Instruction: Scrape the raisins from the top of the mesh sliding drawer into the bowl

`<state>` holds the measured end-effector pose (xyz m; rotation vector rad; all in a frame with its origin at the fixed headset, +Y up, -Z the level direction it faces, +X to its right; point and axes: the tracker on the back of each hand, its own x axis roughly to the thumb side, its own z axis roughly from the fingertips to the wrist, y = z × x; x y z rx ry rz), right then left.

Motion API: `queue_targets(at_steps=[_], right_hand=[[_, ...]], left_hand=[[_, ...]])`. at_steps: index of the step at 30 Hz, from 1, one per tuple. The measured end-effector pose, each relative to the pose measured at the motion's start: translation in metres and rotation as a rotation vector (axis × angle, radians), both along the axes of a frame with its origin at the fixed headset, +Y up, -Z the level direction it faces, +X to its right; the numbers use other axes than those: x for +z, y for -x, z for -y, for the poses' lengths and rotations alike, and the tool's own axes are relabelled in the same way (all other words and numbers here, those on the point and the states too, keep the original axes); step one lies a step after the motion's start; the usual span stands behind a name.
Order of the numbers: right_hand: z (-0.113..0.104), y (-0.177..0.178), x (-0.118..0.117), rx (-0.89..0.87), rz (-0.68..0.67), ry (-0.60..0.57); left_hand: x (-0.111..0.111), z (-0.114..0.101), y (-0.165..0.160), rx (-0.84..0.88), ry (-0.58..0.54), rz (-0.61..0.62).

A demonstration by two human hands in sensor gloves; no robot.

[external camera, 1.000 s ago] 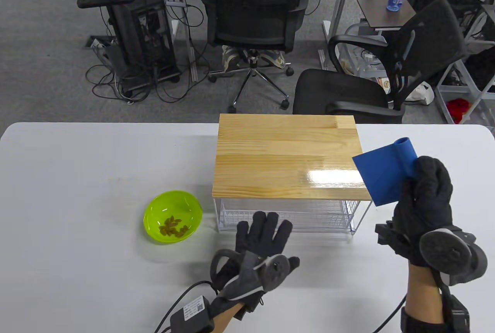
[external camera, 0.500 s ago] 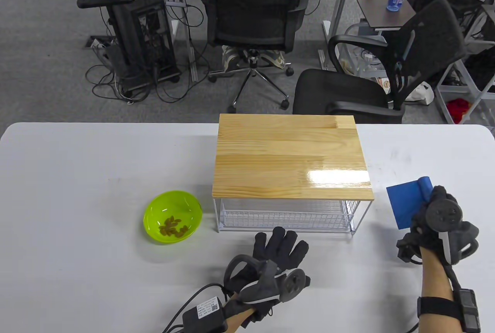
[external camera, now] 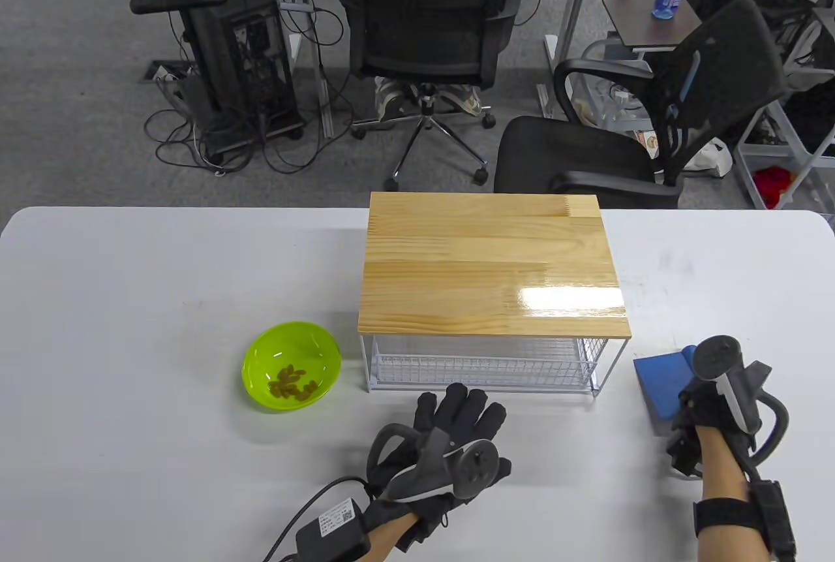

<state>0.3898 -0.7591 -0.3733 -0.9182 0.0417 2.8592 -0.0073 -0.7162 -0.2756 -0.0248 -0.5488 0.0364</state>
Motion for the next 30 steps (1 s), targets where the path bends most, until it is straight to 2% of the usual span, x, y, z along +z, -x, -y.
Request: queue_targets(at_steps=[3, 11, 13, 18, 21, 24, 27, 30], right_hand=[[0.000, 0.000, -0.001, 0.011, -0.001, 0.022], [-0.004, -0.008, 0.006, -0.102, -0.006, 0.013], [-0.021, -0.006, 0.012, -0.160, -0.029, -0.124], [-0.084, 0.017, 0.041, -0.243, -0.117, -0.602], [-0.116, 0.042, 0.061, -0.192, -0.263, -0.807], [-0.137, 0.083, 0.079, -0.115, -0.491, -0.900], [-0.138, 0.127, 0.096, -0.040, -0.710, -0.923], [-0.120, 0.165, 0.108, -0.051, -0.893, -0.877]], left_hand=[[-0.002, 0.001, 0.001, -0.001, 0.007, -0.007], [-0.011, 0.006, 0.008, -0.016, 0.018, -0.042], [-0.013, 0.006, 0.011, -0.018, 0.008, -0.046], [-0.016, 0.002, 0.020, 0.023, -0.016, -0.067], [-0.018, 0.002, 0.021, 0.028, -0.023, -0.075], [-0.018, 0.004, 0.023, 0.030, -0.022, -0.075], [-0.018, 0.006, 0.026, 0.048, -0.042, -0.067], [-0.019, 0.009, 0.029, 0.070, -0.052, -0.071]])
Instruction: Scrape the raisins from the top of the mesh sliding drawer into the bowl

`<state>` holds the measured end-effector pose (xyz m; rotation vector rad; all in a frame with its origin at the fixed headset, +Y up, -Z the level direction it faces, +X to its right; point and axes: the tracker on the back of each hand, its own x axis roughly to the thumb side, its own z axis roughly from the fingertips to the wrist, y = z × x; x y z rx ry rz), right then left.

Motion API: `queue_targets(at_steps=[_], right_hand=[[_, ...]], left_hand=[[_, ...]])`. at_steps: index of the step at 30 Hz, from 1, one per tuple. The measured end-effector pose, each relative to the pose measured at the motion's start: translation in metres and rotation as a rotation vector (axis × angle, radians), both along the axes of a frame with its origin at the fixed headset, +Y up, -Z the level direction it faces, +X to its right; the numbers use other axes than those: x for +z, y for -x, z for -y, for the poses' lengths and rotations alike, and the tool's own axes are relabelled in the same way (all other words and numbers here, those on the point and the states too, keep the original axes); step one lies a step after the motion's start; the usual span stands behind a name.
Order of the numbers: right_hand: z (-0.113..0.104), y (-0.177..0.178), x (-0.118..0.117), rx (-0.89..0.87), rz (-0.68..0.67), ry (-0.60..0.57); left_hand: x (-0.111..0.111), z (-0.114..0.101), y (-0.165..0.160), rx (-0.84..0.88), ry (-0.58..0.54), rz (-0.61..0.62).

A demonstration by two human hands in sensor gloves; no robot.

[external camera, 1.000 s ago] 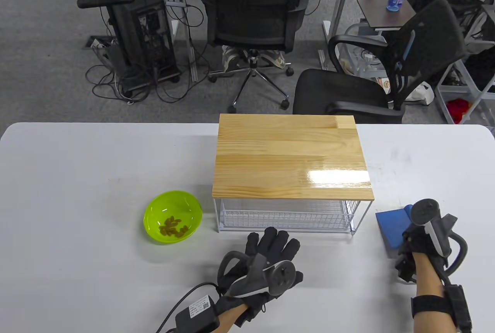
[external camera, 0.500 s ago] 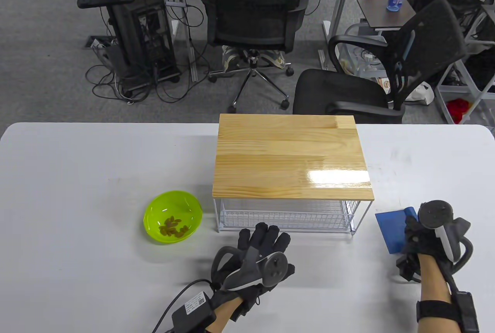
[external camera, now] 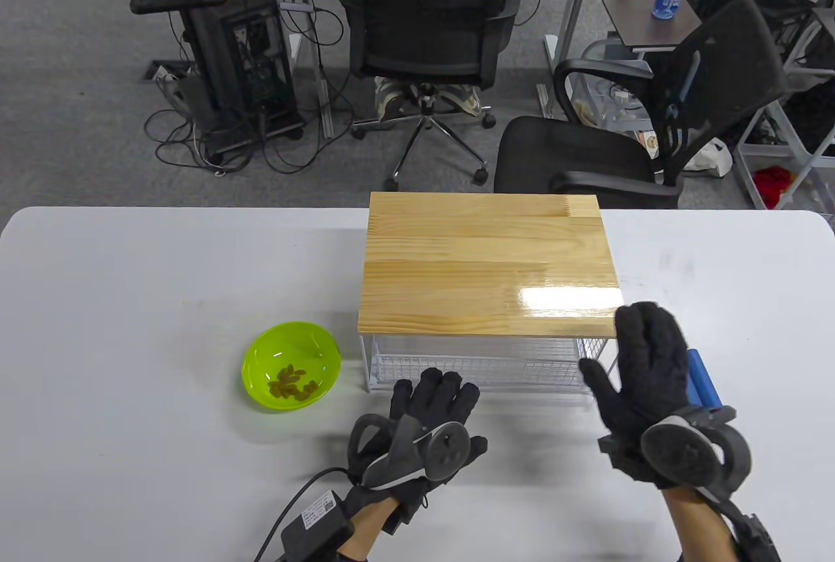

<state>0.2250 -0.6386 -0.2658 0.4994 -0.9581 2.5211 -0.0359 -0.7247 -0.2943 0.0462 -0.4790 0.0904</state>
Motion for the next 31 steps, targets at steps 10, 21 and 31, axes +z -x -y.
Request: queue_targets(at_steps=[10, 21, 31], right_hand=[[0.084, 0.043, -0.008, 0.349, -0.137, 0.278], [0.084, 0.043, -0.007, 0.371, -0.077, 0.260], [0.085, 0.043, -0.008, 0.378, -0.064, 0.267]], left_hand=[[0.001, 0.006, -0.001, -0.055, -0.023, 0.003], [0.002, 0.004, 0.002, -0.058, -0.044, -0.003], [0.002, 0.004, 0.003, -0.048, -0.054, -0.009]])
